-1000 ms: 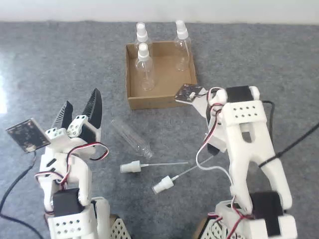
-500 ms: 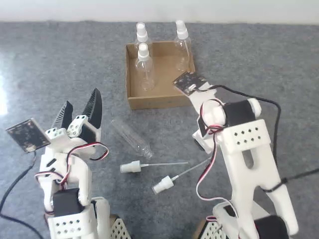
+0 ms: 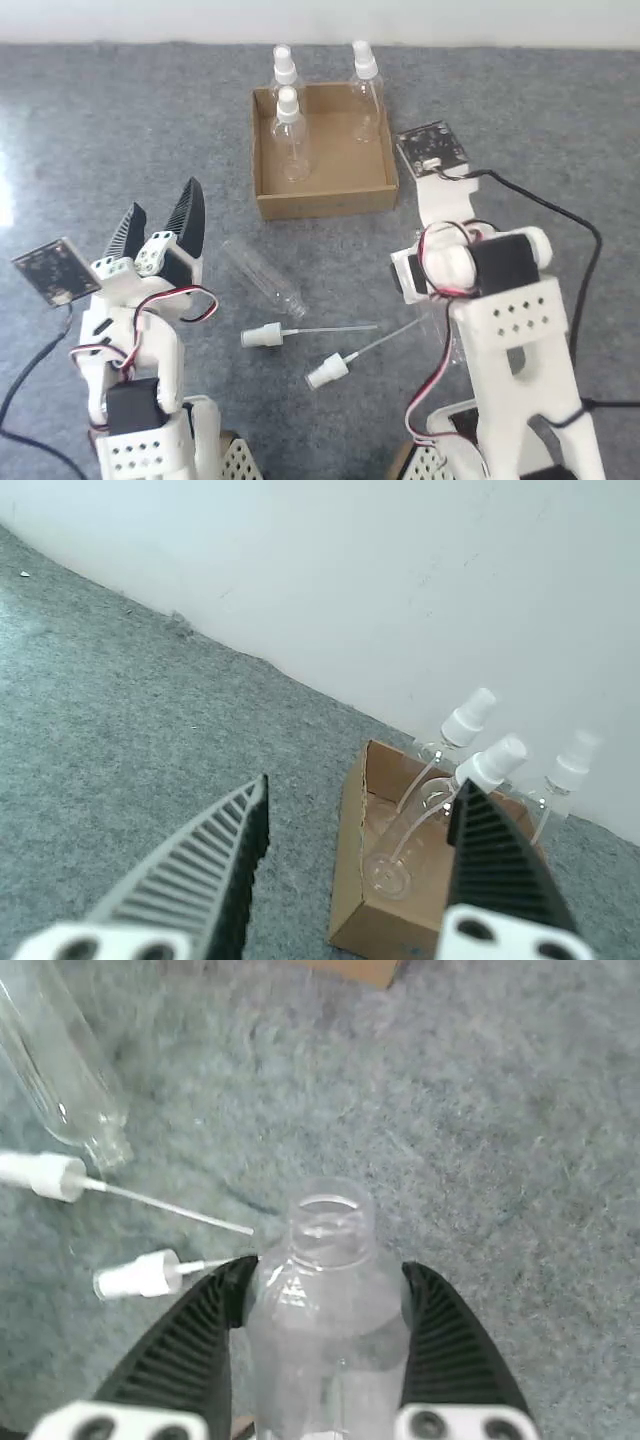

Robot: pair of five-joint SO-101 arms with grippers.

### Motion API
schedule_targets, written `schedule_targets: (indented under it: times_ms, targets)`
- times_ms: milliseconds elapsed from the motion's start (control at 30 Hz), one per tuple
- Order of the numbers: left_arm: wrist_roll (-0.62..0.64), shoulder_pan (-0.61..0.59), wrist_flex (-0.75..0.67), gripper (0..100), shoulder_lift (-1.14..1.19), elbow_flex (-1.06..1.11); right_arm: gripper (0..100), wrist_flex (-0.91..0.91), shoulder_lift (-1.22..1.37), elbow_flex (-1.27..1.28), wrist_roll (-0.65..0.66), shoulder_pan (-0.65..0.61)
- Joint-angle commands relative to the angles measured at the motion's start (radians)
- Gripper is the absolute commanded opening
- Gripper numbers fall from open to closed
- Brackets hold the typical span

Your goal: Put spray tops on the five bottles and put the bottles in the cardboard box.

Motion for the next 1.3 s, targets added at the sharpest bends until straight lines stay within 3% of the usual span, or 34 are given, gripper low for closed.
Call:
schedule_targets:
  times_ms: [0,300,600,833,933,1267]
  targets:
    - [-0.009,0.005,-0.029,27,-0.018,-0.054,7.2,-0.007,-0.084,-0.051,-0.031,0.001]
    - [-0.009,0.005,-0.031,27,-0.018,-0.054,7.2,-0.127,-0.245,0.157,-0.034,-0.002]
    - [-0.009,0.005,-0.031,27,-0.018,-0.054,7.2,-0.323,-0.587,0.427,-0.135,-0.002]
    - [-0.009,0.005,-0.031,27,-0.018,-0.054,6.9,-0.561,-0.819,0.694,-0.138,-0.001]
    - [-0.009,0.005,-0.031,27,-0.018,-0.054,1.4,-0.644,-0.914,0.787,-0.13,-0.005]
    - [-0.009,0.005,-0.031,27,-0.018,-0.054,1.7,-0.725,-1.175,0.956,-0.13,-0.005]
